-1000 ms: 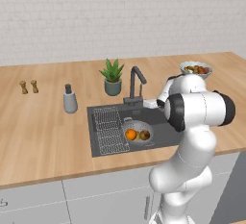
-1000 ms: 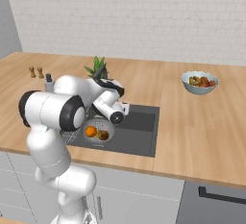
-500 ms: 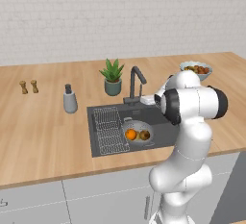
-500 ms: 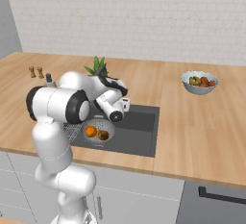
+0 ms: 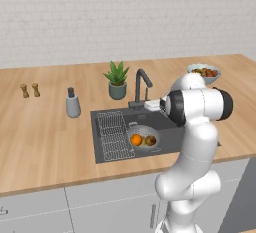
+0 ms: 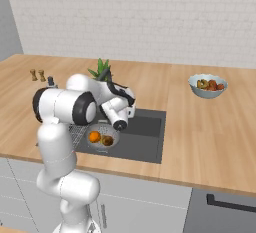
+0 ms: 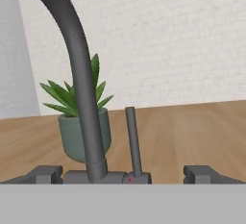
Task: Put the colander in the sink, put the orange, pear, kiwi in the colander, and turn on the sink faucet and pour water over the colander.
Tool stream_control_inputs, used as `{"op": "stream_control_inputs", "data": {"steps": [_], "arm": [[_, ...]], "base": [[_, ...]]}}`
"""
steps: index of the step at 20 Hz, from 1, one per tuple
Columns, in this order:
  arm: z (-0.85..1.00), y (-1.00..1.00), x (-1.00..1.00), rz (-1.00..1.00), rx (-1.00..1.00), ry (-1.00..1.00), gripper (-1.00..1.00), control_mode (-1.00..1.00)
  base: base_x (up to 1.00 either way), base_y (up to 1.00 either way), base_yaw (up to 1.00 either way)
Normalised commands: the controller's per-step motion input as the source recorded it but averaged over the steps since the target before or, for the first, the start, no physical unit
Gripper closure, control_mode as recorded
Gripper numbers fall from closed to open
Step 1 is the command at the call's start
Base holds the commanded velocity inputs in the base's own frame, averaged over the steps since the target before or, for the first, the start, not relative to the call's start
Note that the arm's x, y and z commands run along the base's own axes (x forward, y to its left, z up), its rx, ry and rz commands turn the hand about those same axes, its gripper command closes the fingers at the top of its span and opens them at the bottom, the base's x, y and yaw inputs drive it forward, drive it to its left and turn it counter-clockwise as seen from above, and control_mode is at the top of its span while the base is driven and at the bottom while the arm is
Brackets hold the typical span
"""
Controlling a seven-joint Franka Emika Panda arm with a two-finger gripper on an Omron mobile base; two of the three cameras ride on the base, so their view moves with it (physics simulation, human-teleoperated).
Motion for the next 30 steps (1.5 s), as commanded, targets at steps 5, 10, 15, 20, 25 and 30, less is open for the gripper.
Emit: {"op": "stream_control_inputs", "data": {"steps": [5,10,15,20,25,30], "arm": [[0.0,0.0,0.13,-0.08,0.0,0.0,-1.0,-1.0],[0.0,0.0,0.08,-0.07,0.0,0.0,-1.0,-1.0],[0.0,0.0,0.2,-0.06,0.0,0.0,-1.0,-1.0],[0.0,0.0,0.23,-0.01,0.0,0.0,-1.0,-1.0],[0.0,0.0,0.3,0.0,0.0,0.0,-1.0,-1.0],[0.0,-0.02,0.31,0.0,0.0,0.0,-1.0,-1.0]], "base": [[0.0,0.0,0.0],[0.0,0.0,0.0],[0.0,0.0,0.0],[0.0,0.0,0.0],[0.0,0.0,0.0],[0.0,0.0,0.0]]}}
